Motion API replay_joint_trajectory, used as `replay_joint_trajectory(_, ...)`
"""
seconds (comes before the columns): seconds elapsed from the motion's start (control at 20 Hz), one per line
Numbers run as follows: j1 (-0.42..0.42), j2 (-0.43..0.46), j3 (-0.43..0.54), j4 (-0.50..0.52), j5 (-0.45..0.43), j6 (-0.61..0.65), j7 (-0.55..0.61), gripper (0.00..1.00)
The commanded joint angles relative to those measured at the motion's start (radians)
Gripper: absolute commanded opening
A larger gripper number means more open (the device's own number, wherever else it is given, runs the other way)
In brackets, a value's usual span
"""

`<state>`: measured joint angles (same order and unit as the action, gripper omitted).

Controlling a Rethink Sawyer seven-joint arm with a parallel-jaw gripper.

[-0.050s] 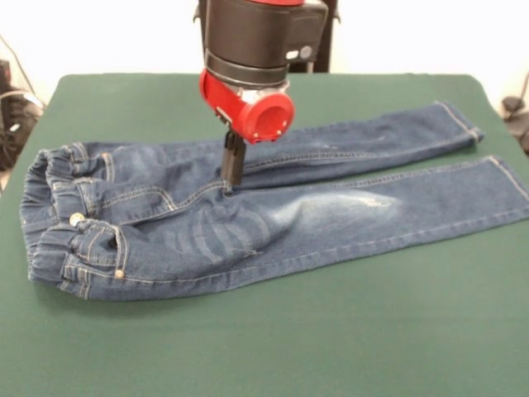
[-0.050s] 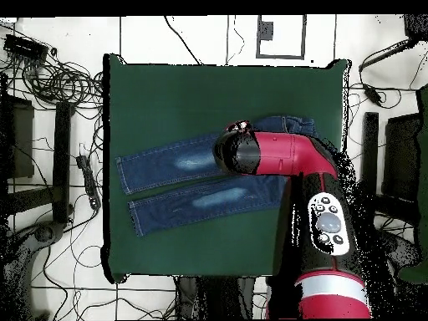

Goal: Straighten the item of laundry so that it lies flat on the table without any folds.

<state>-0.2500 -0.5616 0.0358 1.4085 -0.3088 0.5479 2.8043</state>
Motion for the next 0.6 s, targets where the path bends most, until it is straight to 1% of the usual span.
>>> replay_joint_trajectory(0.05, -0.024, 0.073, 0.156, 0.067, -0.062, 0.084, -0.275, 0.00)
replay_joint_trajectory(0.2, -0.044, 0.074, 0.171, 0.069, -0.078, 0.089, -0.285, 0.00)
replay_joint_trajectory(0.4, -0.056, 0.076, 0.179, 0.073, -0.106, 0.083, -0.268, 0.00)
replay_joint_trajectory(0.6, -0.075, 0.082, 0.200, 0.052, -0.125, 0.098, -0.287, 0.00)
